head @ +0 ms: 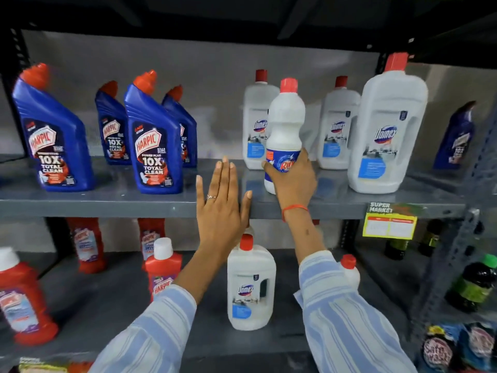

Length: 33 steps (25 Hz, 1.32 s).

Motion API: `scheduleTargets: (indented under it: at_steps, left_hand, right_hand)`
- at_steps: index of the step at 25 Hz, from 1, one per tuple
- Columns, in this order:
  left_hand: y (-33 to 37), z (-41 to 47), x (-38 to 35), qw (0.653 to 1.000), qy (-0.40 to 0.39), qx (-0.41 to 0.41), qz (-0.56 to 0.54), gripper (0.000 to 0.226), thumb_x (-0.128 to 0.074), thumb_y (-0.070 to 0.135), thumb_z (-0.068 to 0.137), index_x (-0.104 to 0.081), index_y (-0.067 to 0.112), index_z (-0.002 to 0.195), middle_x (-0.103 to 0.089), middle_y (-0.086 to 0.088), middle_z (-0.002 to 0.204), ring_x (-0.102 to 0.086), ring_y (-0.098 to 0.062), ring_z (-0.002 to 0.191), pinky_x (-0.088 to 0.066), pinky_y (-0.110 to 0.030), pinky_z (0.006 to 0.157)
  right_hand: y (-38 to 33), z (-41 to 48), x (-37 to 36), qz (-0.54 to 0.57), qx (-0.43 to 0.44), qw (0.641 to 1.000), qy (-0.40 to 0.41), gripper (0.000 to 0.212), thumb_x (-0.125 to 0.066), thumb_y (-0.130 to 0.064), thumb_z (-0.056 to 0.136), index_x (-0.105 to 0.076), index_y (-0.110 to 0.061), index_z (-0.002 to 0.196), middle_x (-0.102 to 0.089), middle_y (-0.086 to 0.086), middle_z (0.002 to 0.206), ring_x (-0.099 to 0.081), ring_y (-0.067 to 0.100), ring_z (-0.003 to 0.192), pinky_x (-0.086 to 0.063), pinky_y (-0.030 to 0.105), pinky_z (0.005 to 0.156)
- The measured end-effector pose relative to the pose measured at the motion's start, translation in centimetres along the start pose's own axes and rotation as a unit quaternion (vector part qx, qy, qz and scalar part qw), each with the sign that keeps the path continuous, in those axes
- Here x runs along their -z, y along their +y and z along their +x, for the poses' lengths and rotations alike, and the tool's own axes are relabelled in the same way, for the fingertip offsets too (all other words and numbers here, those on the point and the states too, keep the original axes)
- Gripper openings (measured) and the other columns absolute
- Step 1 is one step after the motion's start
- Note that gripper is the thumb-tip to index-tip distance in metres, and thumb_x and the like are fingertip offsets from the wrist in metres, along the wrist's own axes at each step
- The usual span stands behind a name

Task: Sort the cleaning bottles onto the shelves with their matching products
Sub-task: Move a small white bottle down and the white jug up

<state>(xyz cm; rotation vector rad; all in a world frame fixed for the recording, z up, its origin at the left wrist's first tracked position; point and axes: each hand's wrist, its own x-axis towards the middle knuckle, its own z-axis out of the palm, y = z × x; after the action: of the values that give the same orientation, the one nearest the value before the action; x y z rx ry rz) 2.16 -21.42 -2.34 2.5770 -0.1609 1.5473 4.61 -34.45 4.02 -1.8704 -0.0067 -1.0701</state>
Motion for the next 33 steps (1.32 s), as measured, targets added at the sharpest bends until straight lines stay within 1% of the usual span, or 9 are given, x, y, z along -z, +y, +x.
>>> scheduleTargets:
  at_steps: [6,7,11,15,18,22,27,31,33]
  left_hand:
    - [1.4,-3.5,-0.1,0.999,0.004,0.028,-0.038,0.061,-0.030,0.040,0.098,-0.020,0.006,0.147,-0.017,-0.010,0.156,-0.010,-0.017,0.144,-0.001,-0.044,0.117]
    - [1.6,-5.0,-0.1,0.998,0.003,0.029,-0.048,0.061,-0.033,0.038,0.097,-0.019,0.006,0.147,-0.014,-0.009,0.156,-0.008,-0.017,0.144,0.000,-0.044,0.117]
    - [0.9,-12.4,-1.9,0.995,-0.041,0.049,-0.074,0.059,-0.027,0.038,0.097,-0.017,0.006,0.147,-0.013,-0.008,0.155,-0.006,-0.017,0.144,-0.004,-0.044,0.117]
    - [-1.3,-19.5,-6.0,0.978,-0.177,0.075,-0.080,0.065,-0.028,0.044,0.095,-0.020,0.007,0.147,-0.016,-0.010,0.155,-0.012,-0.022,0.144,-0.006,-0.044,0.116]
    - [-3.5,-23.6,-8.9,0.949,-0.298,0.072,-0.068,0.067,-0.026,0.048,0.094,-0.021,0.007,0.147,-0.015,-0.009,0.155,-0.015,-0.022,0.143,-0.001,-0.040,0.116]
    - [-5.2,-25.9,-11.5,0.905,-0.414,0.085,-0.058,0.069,-0.012,0.050,0.096,-0.034,0.003,0.141,-0.029,-0.013,0.151,-0.029,-0.024,0.138,0.003,-0.035,0.114]
    - [-6.1,-27.8,-13.2,0.884,-0.454,0.101,-0.051,0.080,0.000,0.051,0.096,-0.052,0.000,0.129,-0.052,-0.013,0.136,-0.050,-0.024,0.125,-0.012,-0.039,0.109]
    - [-6.2,-28.0,-13.8,0.889,-0.444,0.108,-0.039,0.082,0.003,0.051,0.095,-0.054,0.001,0.128,-0.055,-0.011,0.134,-0.052,-0.023,0.123,-0.033,-0.047,0.105]
    - [-6.3,-28.0,-13.8,0.888,-0.445,0.110,-0.038,0.081,0.002,0.050,0.096,-0.054,0.000,0.127,-0.056,-0.012,0.133,-0.053,-0.024,0.122,-0.035,-0.049,0.102]
  right_hand:
    - [-1.1,-6.2,5.3,0.078,0.040,0.996,0.036,0.078,-0.080,-0.042,0.064,-0.046,-0.016,0.128,-0.063,0.002,0.120,-0.061,0.012,0.103,-0.042,0.004,0.079]
    - [-0.8,-7.3,6.0,0.092,0.049,0.994,0.038,0.077,-0.081,-0.040,0.064,-0.047,-0.014,0.128,-0.063,0.003,0.120,-0.060,0.012,0.102,-0.044,0.003,0.081]
    - [4.0,-12.9,6.7,0.109,0.023,0.994,0.013,0.075,-0.084,-0.031,0.062,-0.048,-0.011,0.125,-0.063,0.007,0.121,-0.061,0.015,0.105,-0.053,0.020,0.088]
    - [12.2,-17.9,5.1,0.040,-0.088,0.995,-0.033,0.079,-0.087,-0.025,0.057,-0.046,-0.012,0.123,-0.059,-0.001,0.120,-0.055,0.007,0.107,-0.047,0.019,0.092]
    - [17.8,-19.8,3.6,0.014,-0.180,0.981,-0.065,0.079,-0.086,-0.021,0.059,-0.043,-0.015,0.125,-0.059,0.008,0.126,-0.057,0.026,0.115,-0.051,0.042,0.096]
    - [21.6,-19.3,1.6,-0.010,-0.227,0.971,-0.076,0.080,-0.085,-0.017,0.061,-0.040,-0.010,0.127,-0.056,0.014,0.128,-0.055,0.032,0.116,-0.049,0.043,0.097]
    - [24.1,-19.4,0.1,-0.008,-0.262,0.959,-0.108,0.079,-0.084,-0.016,0.062,-0.039,-0.014,0.128,-0.055,0.011,0.129,-0.054,0.029,0.117,-0.046,0.039,0.096]
    - [24.8,-20.2,-0.4,-0.009,-0.272,0.957,-0.101,0.080,-0.084,-0.013,0.062,-0.039,-0.009,0.129,-0.054,0.015,0.131,-0.053,0.032,0.119,-0.043,0.035,0.096]
    - [25.1,-20.5,-0.5,-0.016,-0.270,0.956,-0.117,0.082,-0.083,-0.013,0.063,-0.037,-0.009,0.131,-0.052,0.015,0.133,-0.052,0.032,0.121,-0.043,0.038,0.099]
